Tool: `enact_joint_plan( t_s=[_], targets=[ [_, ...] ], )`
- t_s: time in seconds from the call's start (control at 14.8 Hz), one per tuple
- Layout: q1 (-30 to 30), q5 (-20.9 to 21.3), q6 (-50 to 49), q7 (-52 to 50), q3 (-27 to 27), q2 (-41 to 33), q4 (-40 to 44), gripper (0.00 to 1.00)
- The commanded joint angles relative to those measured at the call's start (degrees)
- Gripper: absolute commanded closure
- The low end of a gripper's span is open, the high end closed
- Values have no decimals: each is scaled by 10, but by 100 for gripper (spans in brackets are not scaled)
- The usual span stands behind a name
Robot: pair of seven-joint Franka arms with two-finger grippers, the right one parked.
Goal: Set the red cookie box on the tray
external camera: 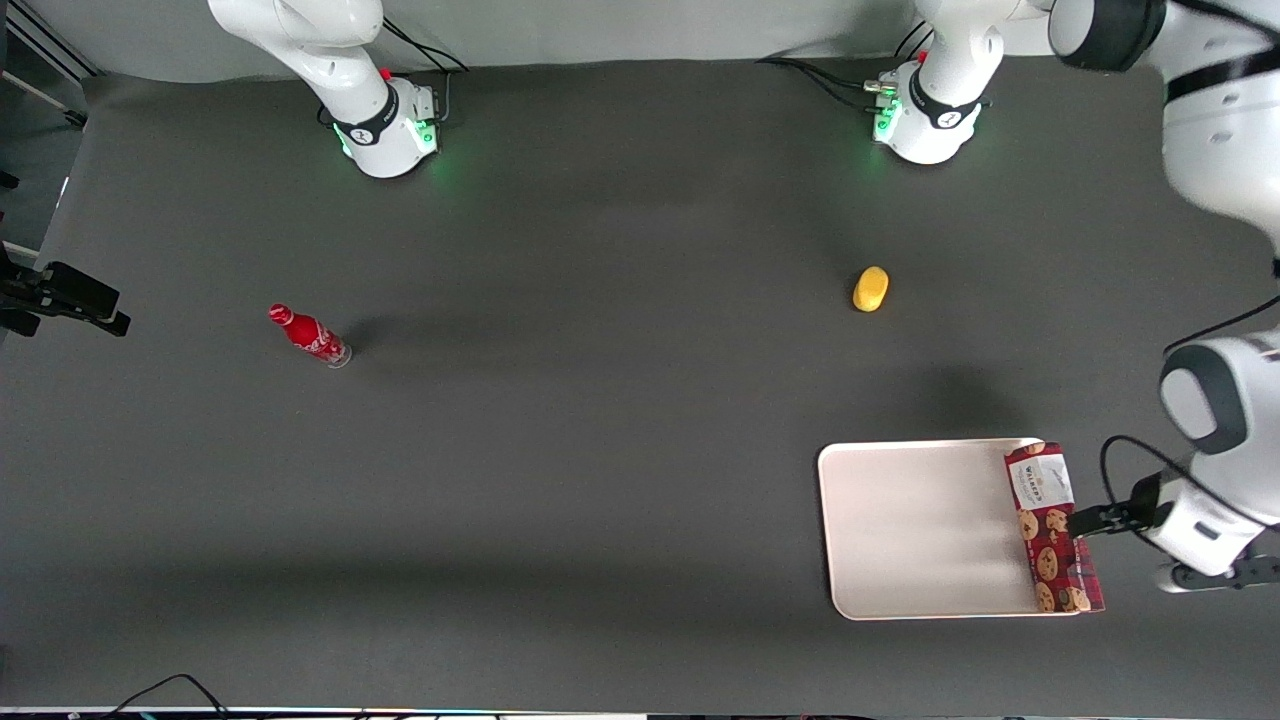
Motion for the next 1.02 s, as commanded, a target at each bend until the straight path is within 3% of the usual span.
enact_joint_plan(
  t_s=[0.0,0.2,0.54,0.95],
  targets=[
    [-2,0,-110,-8,2,-135,-65,0],
    [-5,7,-202,-10,2,-212,-74,0],
    [-17,39,-257,-11,-20,-358,-134,0],
    [-17,81,-303,-16,-53,-403,-133,0]
  ],
)
